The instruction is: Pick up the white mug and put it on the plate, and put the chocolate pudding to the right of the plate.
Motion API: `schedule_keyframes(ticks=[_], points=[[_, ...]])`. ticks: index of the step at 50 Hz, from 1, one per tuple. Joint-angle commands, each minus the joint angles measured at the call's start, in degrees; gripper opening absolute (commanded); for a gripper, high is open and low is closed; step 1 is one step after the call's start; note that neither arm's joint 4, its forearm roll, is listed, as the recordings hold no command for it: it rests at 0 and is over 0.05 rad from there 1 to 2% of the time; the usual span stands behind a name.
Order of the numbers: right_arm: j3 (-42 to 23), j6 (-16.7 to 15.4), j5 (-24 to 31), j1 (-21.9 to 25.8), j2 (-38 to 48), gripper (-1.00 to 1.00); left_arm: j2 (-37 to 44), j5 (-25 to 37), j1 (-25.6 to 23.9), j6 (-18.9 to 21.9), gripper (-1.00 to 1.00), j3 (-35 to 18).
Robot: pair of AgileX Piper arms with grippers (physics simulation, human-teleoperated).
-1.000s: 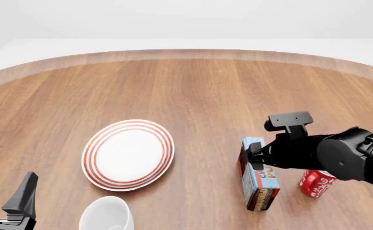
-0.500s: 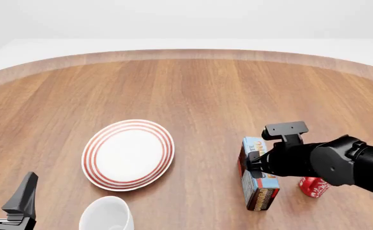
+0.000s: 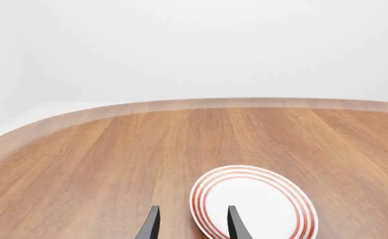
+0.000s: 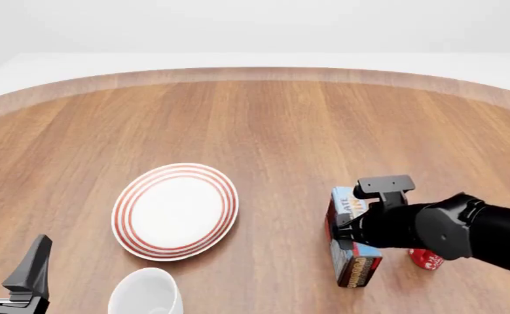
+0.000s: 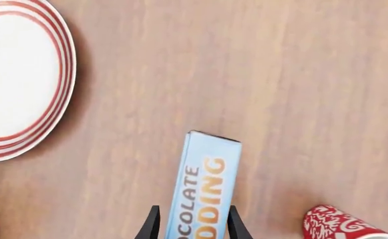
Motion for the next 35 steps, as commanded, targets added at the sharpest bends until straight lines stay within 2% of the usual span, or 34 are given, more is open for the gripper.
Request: schedule_keyframes(ticks=[1, 6, 7, 21, 35], points=[[1.74, 0.97, -1.7, 0.56, 2.59, 1.0, 0.0, 0.0, 0.0, 0.0, 1.0, 0.0], [2.02, 1.34, -2.1, 0.93, 3.14, 1.0, 0.0, 0.0, 0.0, 0.0, 1.0, 0.0], [1.93, 1.33, -2.08, 1.19, 3.17, -1.0, 0.0, 0.0, 0.0, 0.0, 1.0, 0.0], [0.46, -1.14, -0.22, -0.88, 0.24, -1.0, 0.0, 0.0, 0.0, 0.0, 1.0, 0.0], [-2.09, -2.37, 2.89, -0.03, -3.59, -1.0, 0.0, 0.0, 0.0, 0.0, 1.0, 0.0]])
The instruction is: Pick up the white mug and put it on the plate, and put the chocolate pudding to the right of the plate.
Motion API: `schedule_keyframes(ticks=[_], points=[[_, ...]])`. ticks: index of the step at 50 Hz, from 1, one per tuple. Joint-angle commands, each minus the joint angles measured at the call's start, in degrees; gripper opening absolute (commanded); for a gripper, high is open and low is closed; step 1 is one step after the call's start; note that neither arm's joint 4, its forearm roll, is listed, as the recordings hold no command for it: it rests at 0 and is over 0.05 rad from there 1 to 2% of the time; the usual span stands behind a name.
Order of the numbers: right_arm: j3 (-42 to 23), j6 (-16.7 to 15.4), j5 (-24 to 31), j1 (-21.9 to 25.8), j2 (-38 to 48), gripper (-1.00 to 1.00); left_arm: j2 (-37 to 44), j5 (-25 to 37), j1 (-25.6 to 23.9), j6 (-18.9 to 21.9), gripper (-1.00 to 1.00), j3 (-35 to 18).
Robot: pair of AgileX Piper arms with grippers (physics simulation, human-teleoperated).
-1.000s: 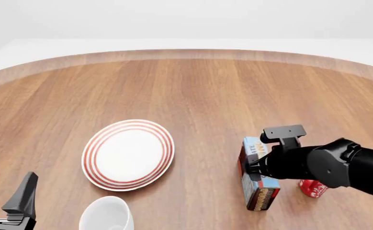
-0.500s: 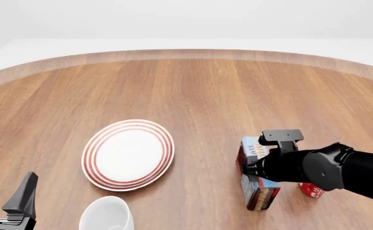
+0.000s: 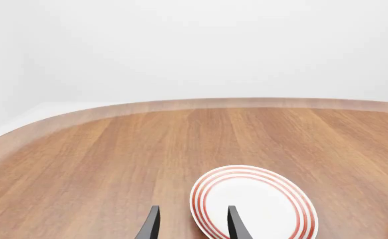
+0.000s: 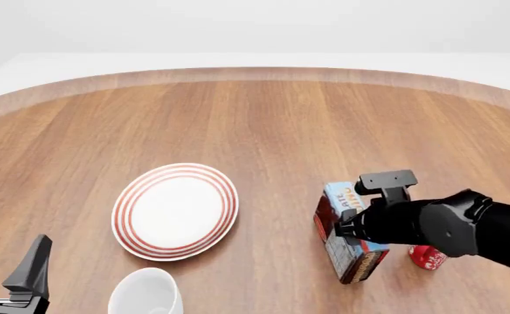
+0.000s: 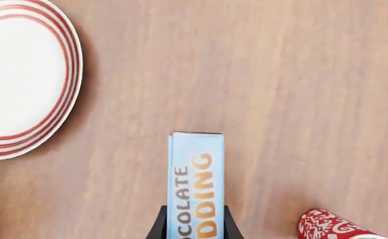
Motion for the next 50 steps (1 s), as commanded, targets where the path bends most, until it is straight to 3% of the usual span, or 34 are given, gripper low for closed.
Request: schedule_keyframes(ticks=[1, 25, 35, 36, 39, 50], points=[[-1.51, 0.02, 2.3, 0.44, -2.5, -1.0, 0.0, 0.0, 0.0, 0.0, 1.0, 0.0], [-8.92, -0.11, 6.81, 2.74, -4.82, -1.0, 0.0, 0.0, 0.0, 0.0, 1.0, 0.0], [-12.88, 1.22, 7.89, 3.1, -3.73, -1.0, 0.0, 0.0, 0.0, 0.0, 1.0, 0.0], [-13.0, 2.54, 7.85, 2.99, -3.71, -1.0, 0.0, 0.0, 0.0, 0.0, 1.0, 0.0], [-13.88, 1.65, 8.18, 3.07, -3.27, -1.0, 0.0, 0.0, 0.0, 0.0, 1.0, 0.0], [-16.64, 3.63, 9.07, 3.42, -1.55, -1.0, 0.0, 0.0, 0.0, 0.0, 1.0, 0.0]])
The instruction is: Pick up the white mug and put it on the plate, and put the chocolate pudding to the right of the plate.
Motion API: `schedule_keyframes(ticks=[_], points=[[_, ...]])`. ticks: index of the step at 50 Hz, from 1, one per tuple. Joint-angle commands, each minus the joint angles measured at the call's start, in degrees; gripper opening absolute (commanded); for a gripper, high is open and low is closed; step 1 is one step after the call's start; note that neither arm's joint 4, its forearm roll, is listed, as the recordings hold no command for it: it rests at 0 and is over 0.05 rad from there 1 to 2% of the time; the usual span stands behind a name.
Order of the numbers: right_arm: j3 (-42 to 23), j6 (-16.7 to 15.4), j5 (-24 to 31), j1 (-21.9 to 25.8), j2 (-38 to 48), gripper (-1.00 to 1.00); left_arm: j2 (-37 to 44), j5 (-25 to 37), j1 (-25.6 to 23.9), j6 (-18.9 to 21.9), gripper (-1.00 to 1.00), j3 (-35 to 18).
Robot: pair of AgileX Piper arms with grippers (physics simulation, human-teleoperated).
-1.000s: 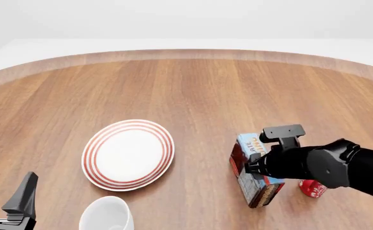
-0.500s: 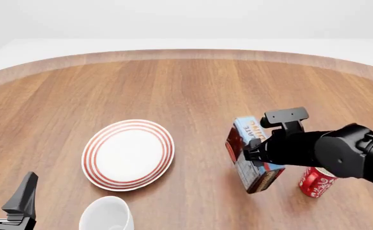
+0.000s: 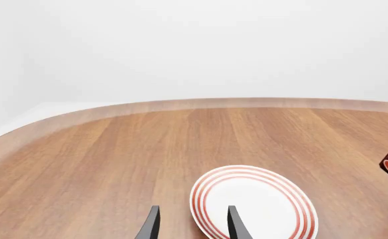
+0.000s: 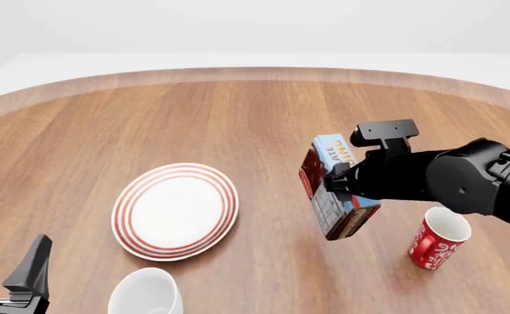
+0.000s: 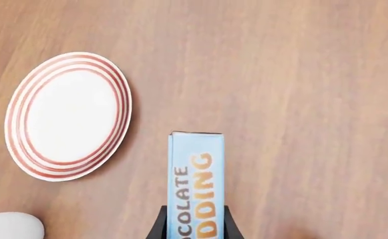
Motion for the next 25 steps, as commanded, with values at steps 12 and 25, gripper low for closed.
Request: schedule_keyframes(ticks=[12, 25], points=[[-6.69, 4.01, 2.21, 0.51, 5.14, -1.0, 0.0, 0.0, 0.0, 0.0, 1.0, 0.0], [-9.95, 5.02, 2.29, 1.21, 9.42, -1.0, 0.0, 0.0, 0.0, 0.0, 1.0, 0.0]])
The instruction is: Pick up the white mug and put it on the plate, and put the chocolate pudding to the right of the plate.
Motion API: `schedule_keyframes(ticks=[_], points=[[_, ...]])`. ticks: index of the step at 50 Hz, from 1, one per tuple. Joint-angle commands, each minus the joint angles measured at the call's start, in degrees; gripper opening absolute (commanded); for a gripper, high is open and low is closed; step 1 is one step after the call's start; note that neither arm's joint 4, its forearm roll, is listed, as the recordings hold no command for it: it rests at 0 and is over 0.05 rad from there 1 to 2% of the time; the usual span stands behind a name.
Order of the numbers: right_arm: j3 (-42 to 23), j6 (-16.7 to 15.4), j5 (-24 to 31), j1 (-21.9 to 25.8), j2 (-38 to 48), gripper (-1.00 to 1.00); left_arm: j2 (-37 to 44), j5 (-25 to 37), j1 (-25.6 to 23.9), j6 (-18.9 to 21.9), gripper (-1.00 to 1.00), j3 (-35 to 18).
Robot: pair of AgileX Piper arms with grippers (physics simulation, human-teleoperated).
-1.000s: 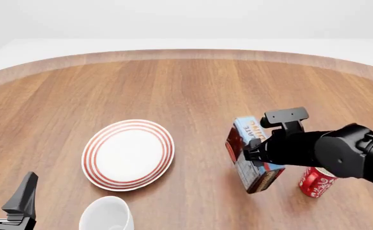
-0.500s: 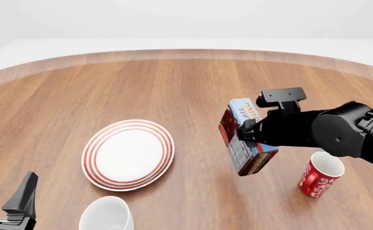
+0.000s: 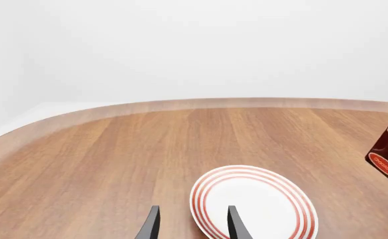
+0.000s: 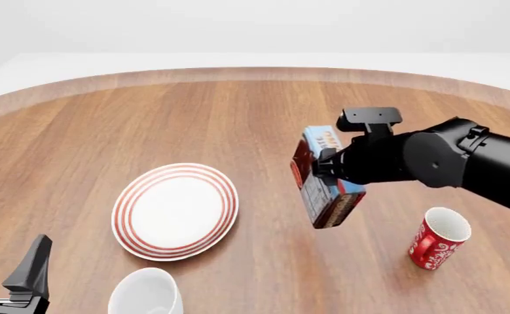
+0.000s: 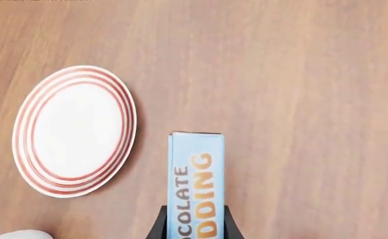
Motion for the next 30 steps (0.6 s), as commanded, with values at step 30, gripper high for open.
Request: schedule_keyframes(ticks=[30], points=[[-6.96, 3.49, -1.93, 0.56, 11.43, -1.0, 0.0, 0.0, 0.0, 0.0, 1.0, 0.0]])
